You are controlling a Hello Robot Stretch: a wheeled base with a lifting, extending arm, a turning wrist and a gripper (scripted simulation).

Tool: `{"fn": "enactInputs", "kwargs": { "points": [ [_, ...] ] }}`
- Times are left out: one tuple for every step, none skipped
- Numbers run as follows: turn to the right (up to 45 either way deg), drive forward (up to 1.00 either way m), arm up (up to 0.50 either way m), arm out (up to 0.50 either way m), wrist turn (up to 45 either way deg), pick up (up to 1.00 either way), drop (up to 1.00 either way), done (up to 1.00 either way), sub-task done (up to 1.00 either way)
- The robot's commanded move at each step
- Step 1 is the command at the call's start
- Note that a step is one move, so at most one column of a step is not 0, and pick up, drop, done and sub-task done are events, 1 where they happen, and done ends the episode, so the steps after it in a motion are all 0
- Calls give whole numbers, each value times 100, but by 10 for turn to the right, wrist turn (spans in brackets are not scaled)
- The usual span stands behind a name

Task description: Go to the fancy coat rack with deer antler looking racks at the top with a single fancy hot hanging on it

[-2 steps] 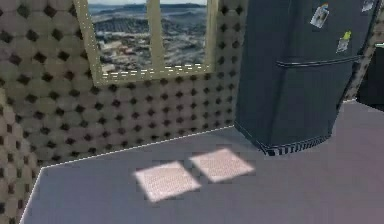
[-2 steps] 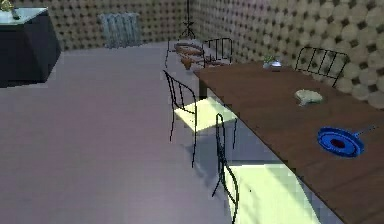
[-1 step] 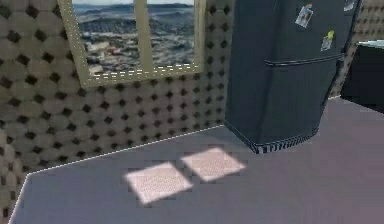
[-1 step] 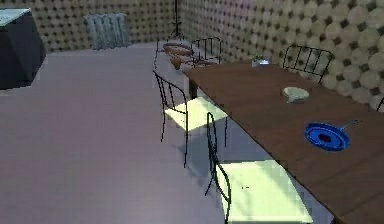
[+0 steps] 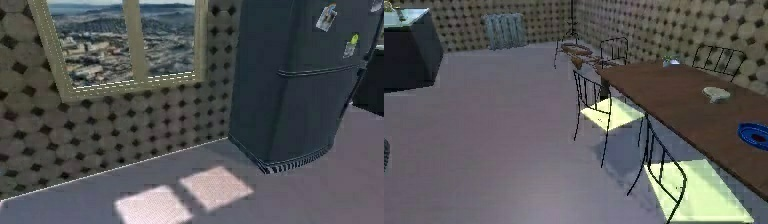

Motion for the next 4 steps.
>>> {"fn": "enactInputs", "kwargs": {
  "points": [
    [450, 0, 0, 0, 0, 0, 0, 0, 0],
    [210, 0, 0, 0, 0, 0, 0, 0, 0],
    [0, 100, 0, 0, 0, 0, 0, 0, 0],
    [30, 0, 0, 0, 0, 0, 0, 0, 0]
  ]
}}
